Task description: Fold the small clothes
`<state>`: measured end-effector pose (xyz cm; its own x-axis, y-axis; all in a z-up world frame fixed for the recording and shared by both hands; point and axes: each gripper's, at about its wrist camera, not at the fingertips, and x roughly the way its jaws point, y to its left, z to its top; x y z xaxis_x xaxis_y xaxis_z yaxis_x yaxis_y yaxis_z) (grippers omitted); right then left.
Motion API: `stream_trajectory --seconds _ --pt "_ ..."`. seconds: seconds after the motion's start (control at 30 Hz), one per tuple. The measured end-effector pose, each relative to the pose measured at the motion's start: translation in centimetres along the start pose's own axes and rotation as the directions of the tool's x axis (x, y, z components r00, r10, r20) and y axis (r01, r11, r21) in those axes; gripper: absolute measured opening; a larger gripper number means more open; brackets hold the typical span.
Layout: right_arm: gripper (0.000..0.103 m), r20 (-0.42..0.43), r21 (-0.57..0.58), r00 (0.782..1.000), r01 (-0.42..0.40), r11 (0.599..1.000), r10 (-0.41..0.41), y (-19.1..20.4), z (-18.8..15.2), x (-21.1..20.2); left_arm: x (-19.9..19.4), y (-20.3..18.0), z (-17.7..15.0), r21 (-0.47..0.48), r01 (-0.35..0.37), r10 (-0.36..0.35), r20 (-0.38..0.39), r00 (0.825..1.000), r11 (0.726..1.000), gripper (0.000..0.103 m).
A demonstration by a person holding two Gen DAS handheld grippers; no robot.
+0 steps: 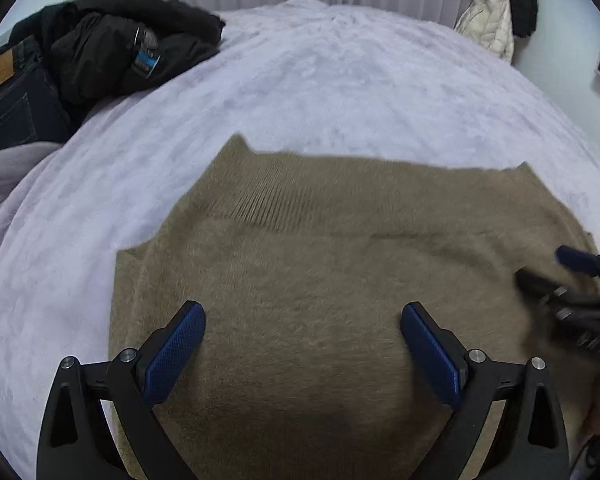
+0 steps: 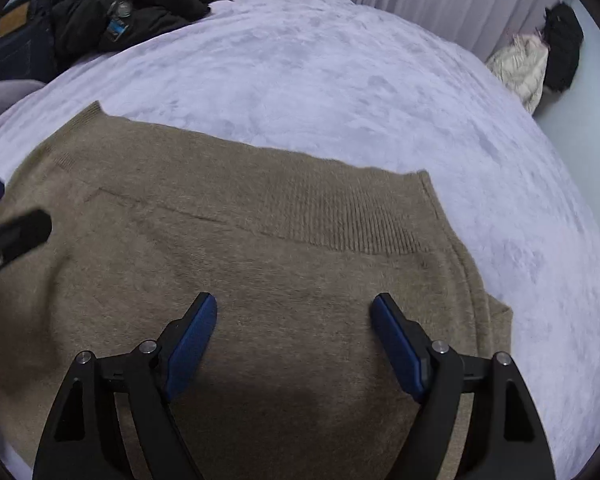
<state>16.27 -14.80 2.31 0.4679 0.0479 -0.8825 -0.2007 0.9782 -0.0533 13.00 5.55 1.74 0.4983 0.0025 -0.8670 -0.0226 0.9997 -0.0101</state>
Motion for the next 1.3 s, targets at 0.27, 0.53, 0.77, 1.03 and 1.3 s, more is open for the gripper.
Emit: stream_trajectory --seconds 0.27,0.53,0.77,1.03,1.3 --pt "0.082 0.009 0.121 0.999 0.045 0.992 -0.046 -6.2 -1.1 -0.9 -0.1 0.6 -0.5 -0.02 -0.005 0.006 0.01 1.0 1.0 0.102" --pt "0.083 0.095 0.0 0.992 0.081 0.997 -0.081 -0.3 -2.9 -6.4 -4.6 -0.3 -2.5 -0.008 -0.014 0.014 0.075 0.997 1.0 0.102" --pt "0.083 0.032 -0.074 0.999 0.044 0.996 -0.042 3.8 -5.5 -4.4 -3.9 -1.0 -6.1 0.054 -0.038 0.036 0.034 0.999 0.998 0.102" --pt "0.084 0.084 -0.057 0.996 0.022 0.998 -0.017 -0.7 -10.1 -7.2 -6.3 2.1 -10.1 0.022 0.018 -0.019 0.07 0.997 1.0 0.102" --pt "0.085 0.136 0.036 0.99 0.018 0.999 -0.023 -4.1 -12.7 -10.2 -10.0 2.5 -11.0 0.017 0.046 -0.048 0.135 0.99 0.999 0.102"
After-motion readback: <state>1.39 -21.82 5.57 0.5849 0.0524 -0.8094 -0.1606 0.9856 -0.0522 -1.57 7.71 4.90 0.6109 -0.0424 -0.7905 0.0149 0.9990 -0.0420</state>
